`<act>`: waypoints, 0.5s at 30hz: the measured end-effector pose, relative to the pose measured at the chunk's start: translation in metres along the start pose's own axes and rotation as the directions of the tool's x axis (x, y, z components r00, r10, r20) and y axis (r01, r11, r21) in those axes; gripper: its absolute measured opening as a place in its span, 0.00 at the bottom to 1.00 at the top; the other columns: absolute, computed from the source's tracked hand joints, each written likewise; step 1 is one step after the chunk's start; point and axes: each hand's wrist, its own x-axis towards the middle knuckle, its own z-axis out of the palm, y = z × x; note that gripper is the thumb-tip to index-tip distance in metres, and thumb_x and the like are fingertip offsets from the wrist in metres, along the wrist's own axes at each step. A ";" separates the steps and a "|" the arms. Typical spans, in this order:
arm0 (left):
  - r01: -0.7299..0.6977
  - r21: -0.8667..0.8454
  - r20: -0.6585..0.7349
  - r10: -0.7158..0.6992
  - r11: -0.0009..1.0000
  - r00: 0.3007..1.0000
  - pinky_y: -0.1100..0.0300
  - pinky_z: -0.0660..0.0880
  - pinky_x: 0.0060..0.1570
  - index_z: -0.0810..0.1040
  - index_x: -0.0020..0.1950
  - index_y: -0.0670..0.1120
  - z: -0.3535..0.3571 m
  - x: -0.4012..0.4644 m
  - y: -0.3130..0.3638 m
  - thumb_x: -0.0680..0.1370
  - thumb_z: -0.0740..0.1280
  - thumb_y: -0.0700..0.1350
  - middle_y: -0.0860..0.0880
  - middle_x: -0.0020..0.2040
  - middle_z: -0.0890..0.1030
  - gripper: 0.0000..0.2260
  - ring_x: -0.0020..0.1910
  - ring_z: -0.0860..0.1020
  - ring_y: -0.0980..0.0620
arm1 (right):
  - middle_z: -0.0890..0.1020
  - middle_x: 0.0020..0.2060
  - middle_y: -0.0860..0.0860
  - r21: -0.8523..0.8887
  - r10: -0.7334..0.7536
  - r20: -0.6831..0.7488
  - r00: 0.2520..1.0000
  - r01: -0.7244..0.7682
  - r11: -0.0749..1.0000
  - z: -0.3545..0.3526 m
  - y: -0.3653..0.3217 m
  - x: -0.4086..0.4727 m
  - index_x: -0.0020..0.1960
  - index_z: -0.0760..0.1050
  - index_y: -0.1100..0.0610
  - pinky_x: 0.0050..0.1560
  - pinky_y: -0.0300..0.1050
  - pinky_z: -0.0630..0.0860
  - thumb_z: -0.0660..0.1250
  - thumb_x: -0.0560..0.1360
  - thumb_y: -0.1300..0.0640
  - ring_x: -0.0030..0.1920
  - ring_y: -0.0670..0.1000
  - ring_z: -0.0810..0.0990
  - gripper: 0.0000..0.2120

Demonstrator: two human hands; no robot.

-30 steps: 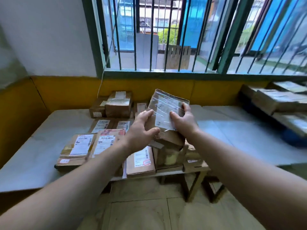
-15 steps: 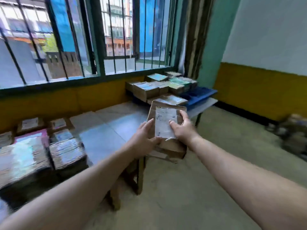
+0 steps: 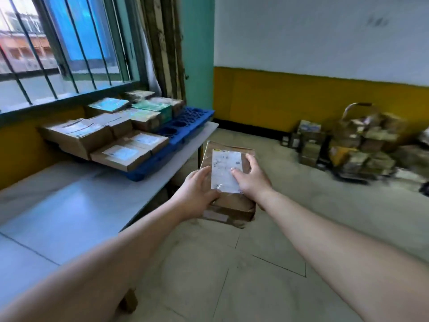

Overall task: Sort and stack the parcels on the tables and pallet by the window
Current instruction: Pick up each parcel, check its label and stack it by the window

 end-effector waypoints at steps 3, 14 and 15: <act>-0.046 -0.011 0.029 0.046 0.999 0.998 0.67 0.62 0.55 0.55 0.78 0.54 0.001 0.055 -0.004 0.77 0.67 0.53 0.53 0.77 0.58 0.32 0.71 0.63 0.53 | 0.67 0.73 0.52 -0.010 0.026 -0.036 0.999 -0.026 1.000 -0.001 -0.001 0.048 0.78 0.56 0.44 0.64 0.51 0.75 0.66 0.77 0.45 0.65 0.55 0.75 0.34; -0.021 -0.026 0.056 0.022 0.999 0.998 0.64 0.66 0.54 0.55 0.78 0.56 -0.029 0.219 -0.017 0.78 0.66 0.53 0.53 0.77 0.57 0.32 0.71 0.65 0.52 | 0.66 0.74 0.51 0.010 0.068 0.006 0.998 -0.068 0.998 0.027 -0.027 0.211 0.79 0.53 0.43 0.52 0.47 0.79 0.65 0.77 0.46 0.61 0.53 0.76 0.34; -0.010 -0.017 0.057 0.011 1.000 0.998 0.63 0.66 0.56 0.54 0.78 0.56 -0.030 0.231 -0.019 0.78 0.66 0.53 0.53 0.77 0.57 0.32 0.72 0.64 0.52 | 0.66 0.74 0.51 0.015 0.068 0.017 0.998 -0.068 0.998 0.030 -0.026 0.225 0.79 0.53 0.42 0.54 0.47 0.79 0.65 0.77 0.46 0.62 0.54 0.76 0.34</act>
